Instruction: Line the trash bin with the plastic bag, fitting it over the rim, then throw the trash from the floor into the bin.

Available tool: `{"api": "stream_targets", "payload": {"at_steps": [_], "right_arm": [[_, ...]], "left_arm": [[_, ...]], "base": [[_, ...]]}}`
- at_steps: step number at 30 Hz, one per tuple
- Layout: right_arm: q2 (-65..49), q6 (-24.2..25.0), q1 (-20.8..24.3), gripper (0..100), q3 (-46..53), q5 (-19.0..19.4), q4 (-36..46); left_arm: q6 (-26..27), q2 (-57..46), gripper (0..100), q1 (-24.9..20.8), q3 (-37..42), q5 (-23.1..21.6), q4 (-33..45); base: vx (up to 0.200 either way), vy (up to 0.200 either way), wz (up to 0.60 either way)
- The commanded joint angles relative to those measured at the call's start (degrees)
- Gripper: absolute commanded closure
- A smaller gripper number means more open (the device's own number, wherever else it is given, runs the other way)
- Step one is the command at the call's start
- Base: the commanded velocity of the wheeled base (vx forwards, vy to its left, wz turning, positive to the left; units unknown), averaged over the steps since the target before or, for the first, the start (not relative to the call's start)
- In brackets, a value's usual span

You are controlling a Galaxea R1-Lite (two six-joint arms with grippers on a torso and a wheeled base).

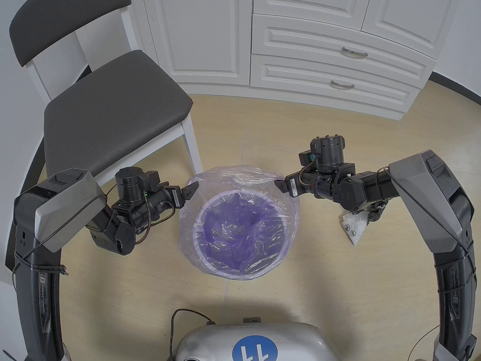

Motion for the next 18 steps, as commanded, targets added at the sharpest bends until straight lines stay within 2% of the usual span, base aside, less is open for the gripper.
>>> {"api": "stream_targets", "payload": {"at_steps": [1, 10, 18], "right_arm": [[4.3, 1.3, -0.2, 0, -3.0, -0.2, -0.8], [6.4, 4.3, -1.0, 0, -4.5, -0.1, -0.8], [7.8, 4.4, -1.8, 0, -4.3, -0.1, -0.8]], "left_arm": [[0.4, 1.3, 0, 0.2, -0.2, -0.3, 0.2], [0.2, 5.9, 0, 1.3, -4.6, -0.2, 2.9], [0.3, 10.1, 0, 1.2, -6.6, -0.1, 3.6]], "base": [[0.0, 0.0, 0.0], [0.0, 0.0, 0.0], [0.0, 0.0, 0.0]]}}
